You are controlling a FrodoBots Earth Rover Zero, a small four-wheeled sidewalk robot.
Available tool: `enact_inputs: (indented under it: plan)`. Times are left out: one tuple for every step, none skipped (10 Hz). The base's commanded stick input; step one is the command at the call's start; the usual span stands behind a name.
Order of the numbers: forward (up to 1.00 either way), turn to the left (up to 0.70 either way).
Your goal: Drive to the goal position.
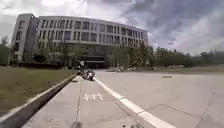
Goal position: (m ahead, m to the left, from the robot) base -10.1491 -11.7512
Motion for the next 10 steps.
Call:
enact_inputs:
  plan:
    - [0.70, -0.34]
    - [0.70, -0.34]
    - [0.70, -0.34]
    - [0.70, -0.34]
    - [0.70, -0.34]
    - [0.70, -0.34]
    - [0.70, -0.34]
    - [0.70, -0.34]
    - [0.70, -0.34]
    - [0.70, -0.34]
